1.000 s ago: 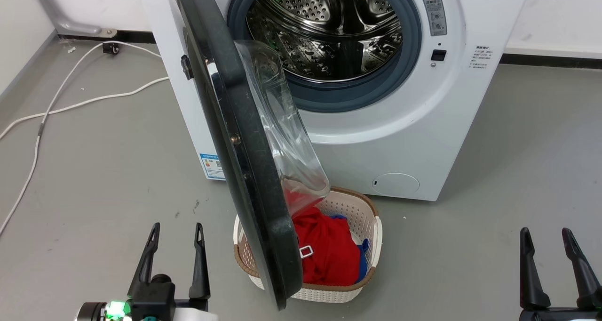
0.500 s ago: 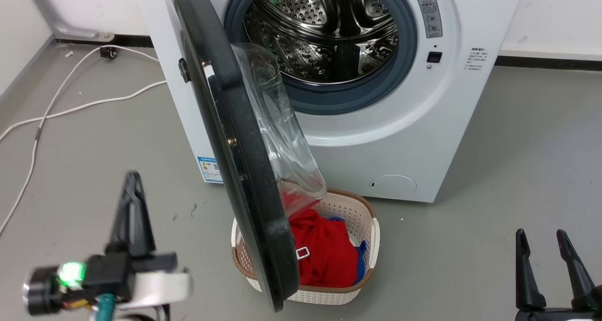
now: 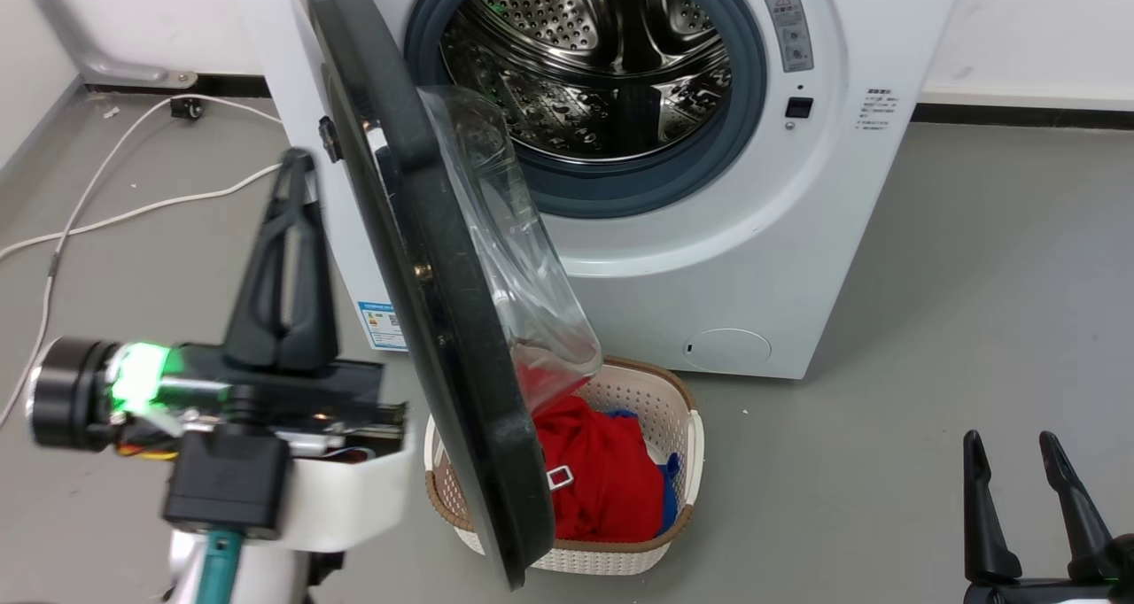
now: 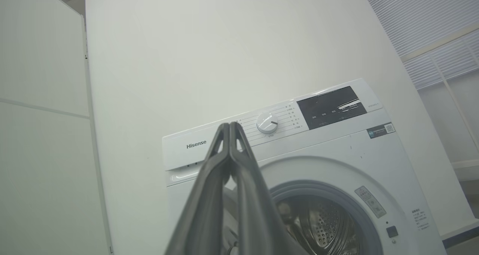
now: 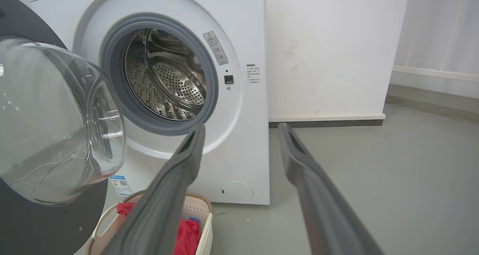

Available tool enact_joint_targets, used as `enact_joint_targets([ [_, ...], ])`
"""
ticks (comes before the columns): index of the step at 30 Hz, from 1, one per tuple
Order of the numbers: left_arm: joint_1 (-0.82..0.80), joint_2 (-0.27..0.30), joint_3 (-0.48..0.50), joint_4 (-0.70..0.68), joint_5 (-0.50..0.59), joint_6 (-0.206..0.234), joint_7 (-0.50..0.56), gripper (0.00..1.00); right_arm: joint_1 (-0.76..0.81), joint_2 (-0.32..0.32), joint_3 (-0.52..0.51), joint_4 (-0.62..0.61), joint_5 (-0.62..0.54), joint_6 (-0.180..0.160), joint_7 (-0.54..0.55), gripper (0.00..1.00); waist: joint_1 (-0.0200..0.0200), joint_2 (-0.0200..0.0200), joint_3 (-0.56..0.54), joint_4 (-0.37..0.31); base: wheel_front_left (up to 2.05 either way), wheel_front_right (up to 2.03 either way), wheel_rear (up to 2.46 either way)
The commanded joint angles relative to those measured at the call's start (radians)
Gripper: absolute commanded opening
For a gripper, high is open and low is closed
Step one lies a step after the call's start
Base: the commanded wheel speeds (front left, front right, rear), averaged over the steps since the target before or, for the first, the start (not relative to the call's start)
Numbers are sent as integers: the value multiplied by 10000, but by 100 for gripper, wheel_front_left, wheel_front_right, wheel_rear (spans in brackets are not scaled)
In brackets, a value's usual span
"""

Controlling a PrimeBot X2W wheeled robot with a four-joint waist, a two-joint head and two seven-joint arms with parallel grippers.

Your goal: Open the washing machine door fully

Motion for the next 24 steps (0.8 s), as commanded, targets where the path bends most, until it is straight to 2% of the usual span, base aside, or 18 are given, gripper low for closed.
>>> enact_joint_targets([
  [1, -271, -3, -255, -84, 118, -92, -24, 0, -97, 22, 21, 28, 35, -2, -18, 100, 0, 0, 5, -63, 0, 0, 0],
  [10, -1037, -497, -1930, -94, 463, -614, 9, 0, -122, 21, 32, 39, 93, -2, -18, 100, 0, 0, 109, -305, 0, 0, 0],
  [16, -820, -875, -2929, 380, 364, -907, 148, 0, -249, 21, -5, -56, 104, -2, -18, 100, 0, 0, 359, -347, 0, 0, 0],
  [24, 78, -1057, -3603, 1416, 38, -840, 120, 0, -505, 21, 66, -137, 80, -2, -18, 100, 0, 0, 741, -385, 0, 0, 0],
])
